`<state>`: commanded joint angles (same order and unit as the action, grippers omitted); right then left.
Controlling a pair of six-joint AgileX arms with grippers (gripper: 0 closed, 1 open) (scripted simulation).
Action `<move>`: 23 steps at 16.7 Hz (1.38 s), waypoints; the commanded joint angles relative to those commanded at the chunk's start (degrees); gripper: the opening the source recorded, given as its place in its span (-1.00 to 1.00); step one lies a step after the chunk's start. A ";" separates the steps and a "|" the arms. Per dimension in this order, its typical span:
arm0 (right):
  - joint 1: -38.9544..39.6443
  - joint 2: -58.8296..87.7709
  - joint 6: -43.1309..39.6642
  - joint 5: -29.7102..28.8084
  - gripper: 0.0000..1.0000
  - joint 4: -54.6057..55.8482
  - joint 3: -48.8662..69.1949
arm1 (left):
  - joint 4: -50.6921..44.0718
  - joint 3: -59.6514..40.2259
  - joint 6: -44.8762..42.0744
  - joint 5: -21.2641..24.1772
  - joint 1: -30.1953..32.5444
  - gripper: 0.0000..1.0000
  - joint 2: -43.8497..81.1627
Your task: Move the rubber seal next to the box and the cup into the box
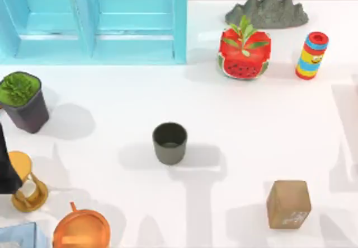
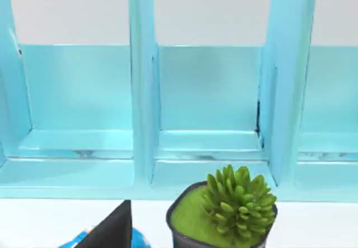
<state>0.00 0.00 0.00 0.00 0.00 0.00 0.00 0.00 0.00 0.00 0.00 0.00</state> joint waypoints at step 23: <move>33.80 85.71 34.36 0.46 1.00 -59.79 60.66 | 0.00 0.00 0.00 0.00 0.00 1.00 0.00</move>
<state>33.80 85.71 34.36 0.46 -59.79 60.66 0.00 0.00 0.00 0.00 0.00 0.00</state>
